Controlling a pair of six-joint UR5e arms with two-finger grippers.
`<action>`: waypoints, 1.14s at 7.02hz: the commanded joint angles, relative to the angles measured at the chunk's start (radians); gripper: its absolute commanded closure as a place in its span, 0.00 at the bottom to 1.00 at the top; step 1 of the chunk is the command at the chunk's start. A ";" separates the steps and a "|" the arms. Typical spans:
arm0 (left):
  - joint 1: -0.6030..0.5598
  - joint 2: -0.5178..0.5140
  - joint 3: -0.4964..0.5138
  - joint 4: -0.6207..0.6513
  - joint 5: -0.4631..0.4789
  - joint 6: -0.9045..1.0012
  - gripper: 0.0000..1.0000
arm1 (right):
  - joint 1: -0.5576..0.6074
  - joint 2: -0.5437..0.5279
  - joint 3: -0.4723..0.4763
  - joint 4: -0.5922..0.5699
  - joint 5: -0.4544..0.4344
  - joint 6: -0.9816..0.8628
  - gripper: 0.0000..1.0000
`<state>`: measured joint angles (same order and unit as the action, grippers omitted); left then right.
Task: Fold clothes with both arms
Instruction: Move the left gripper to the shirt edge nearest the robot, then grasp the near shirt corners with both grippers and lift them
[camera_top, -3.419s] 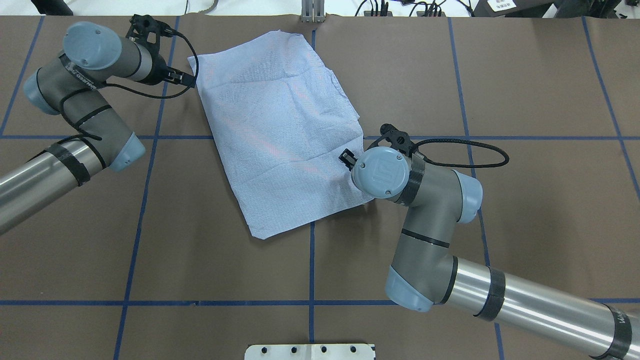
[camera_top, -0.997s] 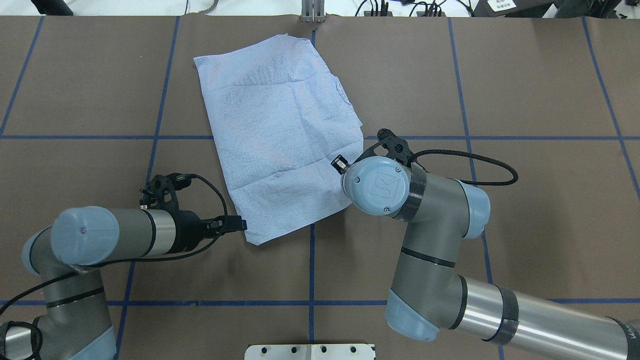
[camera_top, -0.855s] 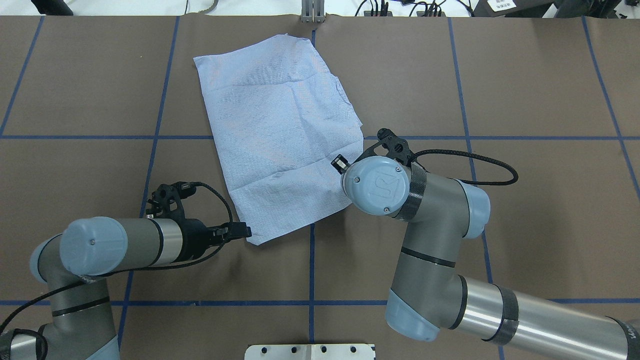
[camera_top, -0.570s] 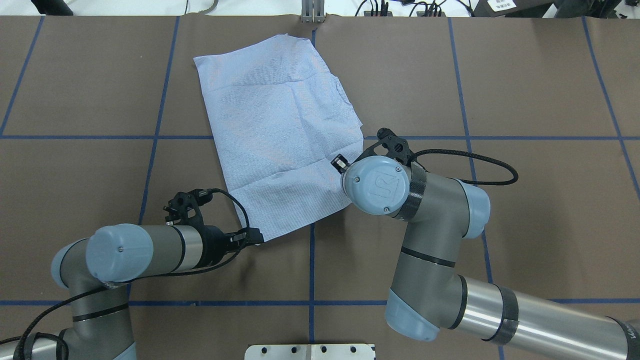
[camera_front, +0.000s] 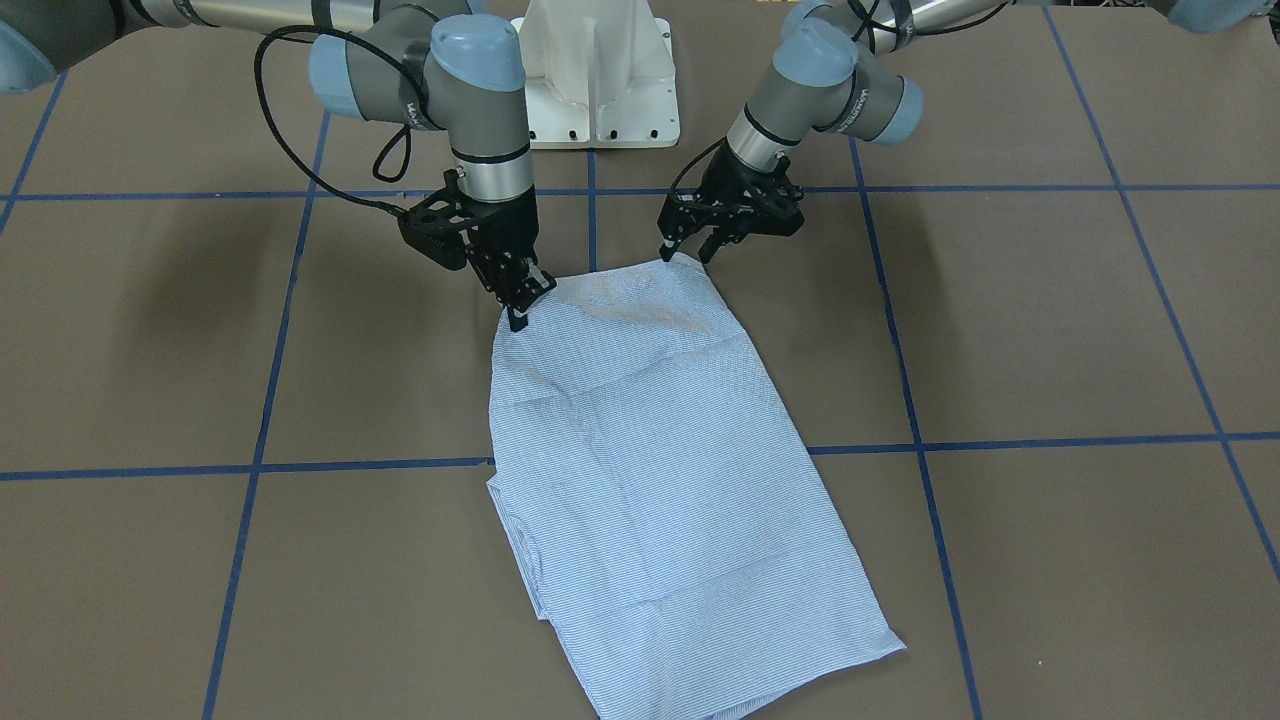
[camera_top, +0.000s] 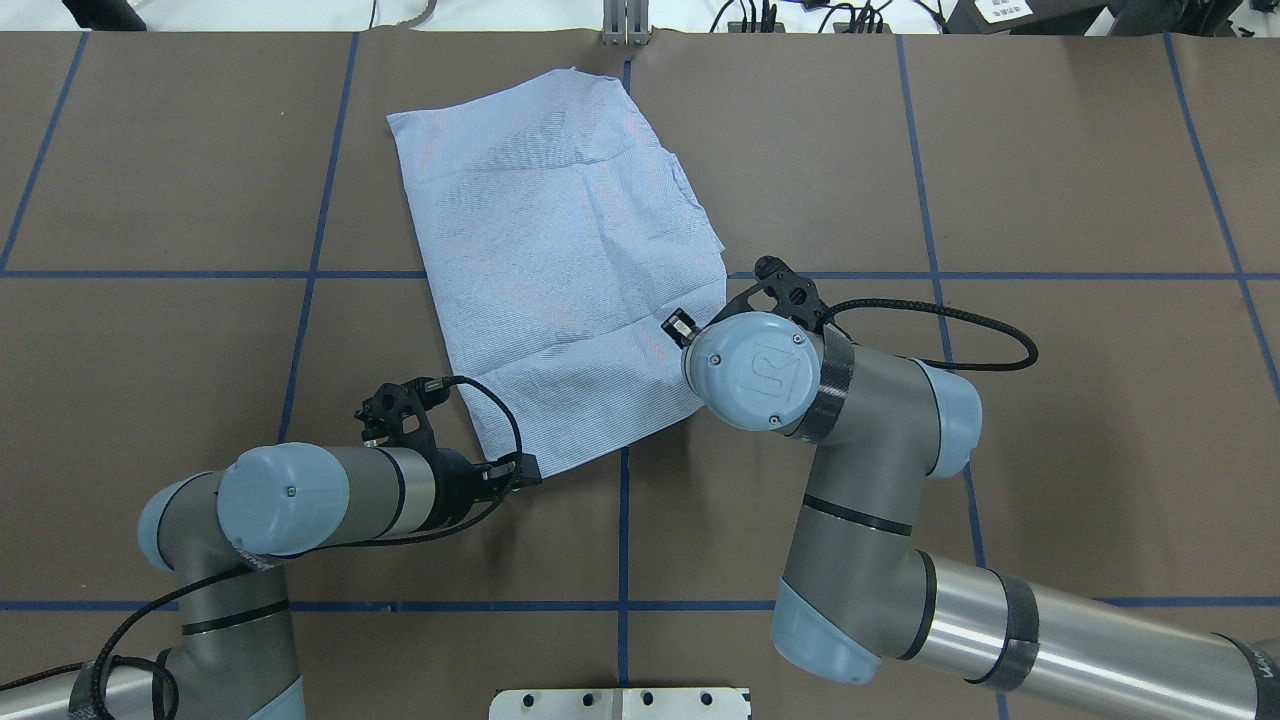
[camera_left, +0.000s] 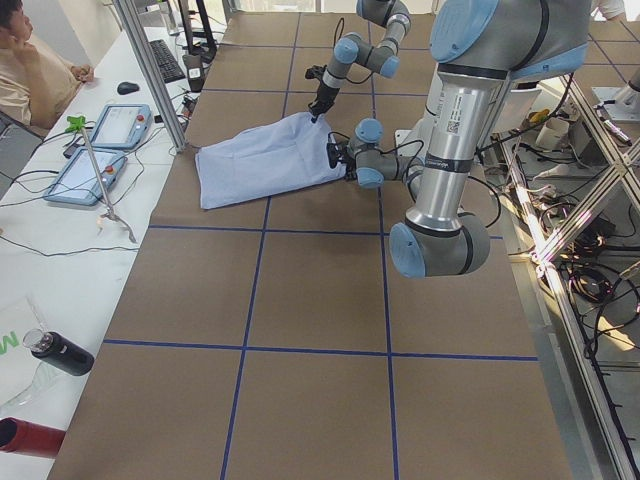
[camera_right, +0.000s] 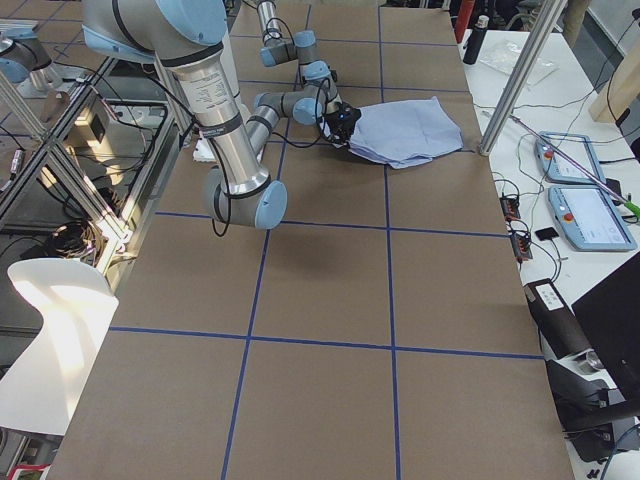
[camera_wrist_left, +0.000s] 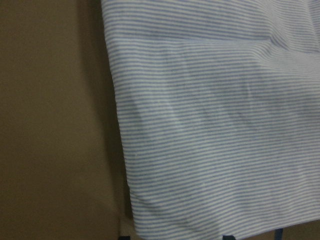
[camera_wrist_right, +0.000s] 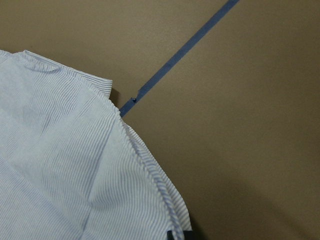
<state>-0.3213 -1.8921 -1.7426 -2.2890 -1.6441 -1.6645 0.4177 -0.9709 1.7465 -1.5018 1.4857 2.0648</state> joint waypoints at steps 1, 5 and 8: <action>-0.005 -0.002 0.002 0.000 0.006 0.000 0.71 | 0.000 -0.002 0.001 0.002 -0.001 0.000 1.00; -0.013 0.001 -0.044 0.000 0.000 0.003 1.00 | -0.042 -0.021 0.043 0.000 -0.030 0.000 1.00; -0.001 0.088 -0.313 0.049 -0.031 -0.003 1.00 | -0.228 -0.149 0.407 -0.214 -0.114 0.075 1.00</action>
<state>-0.3310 -1.8524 -1.9262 -2.2721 -1.6592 -1.6629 0.2749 -1.0771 1.9929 -1.5985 1.4051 2.0935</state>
